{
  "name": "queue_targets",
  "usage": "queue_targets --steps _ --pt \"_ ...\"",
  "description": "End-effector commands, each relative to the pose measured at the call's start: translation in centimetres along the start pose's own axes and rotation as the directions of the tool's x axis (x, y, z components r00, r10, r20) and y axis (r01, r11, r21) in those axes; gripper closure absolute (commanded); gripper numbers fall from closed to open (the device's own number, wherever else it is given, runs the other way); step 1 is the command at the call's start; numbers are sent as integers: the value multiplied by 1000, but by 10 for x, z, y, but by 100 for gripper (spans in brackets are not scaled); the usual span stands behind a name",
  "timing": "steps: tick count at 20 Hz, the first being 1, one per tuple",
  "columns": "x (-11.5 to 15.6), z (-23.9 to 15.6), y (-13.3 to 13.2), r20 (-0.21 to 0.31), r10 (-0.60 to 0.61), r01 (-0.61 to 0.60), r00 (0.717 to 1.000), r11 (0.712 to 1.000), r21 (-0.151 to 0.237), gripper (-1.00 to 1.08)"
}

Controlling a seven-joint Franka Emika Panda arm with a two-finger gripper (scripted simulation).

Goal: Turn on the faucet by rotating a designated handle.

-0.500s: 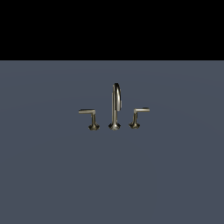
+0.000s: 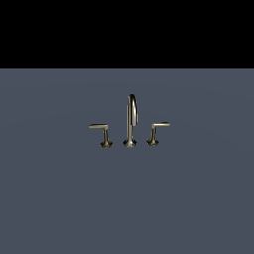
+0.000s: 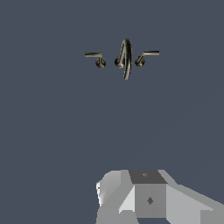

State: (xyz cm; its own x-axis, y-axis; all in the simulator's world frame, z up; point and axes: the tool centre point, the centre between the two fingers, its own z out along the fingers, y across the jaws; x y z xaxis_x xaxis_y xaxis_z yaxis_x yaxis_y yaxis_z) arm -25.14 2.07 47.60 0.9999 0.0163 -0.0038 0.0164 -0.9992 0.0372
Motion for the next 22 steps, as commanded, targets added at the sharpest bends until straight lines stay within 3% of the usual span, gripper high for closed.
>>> queue_targets --steps 1,11,22 --pt "2 6 -5 1 22 -22 1000 1000 0 108" --pt "22 46 -36 5 182 -182 983 983 4 108" --pt "60 104 -77 11 405 -405 914 914 10 108"
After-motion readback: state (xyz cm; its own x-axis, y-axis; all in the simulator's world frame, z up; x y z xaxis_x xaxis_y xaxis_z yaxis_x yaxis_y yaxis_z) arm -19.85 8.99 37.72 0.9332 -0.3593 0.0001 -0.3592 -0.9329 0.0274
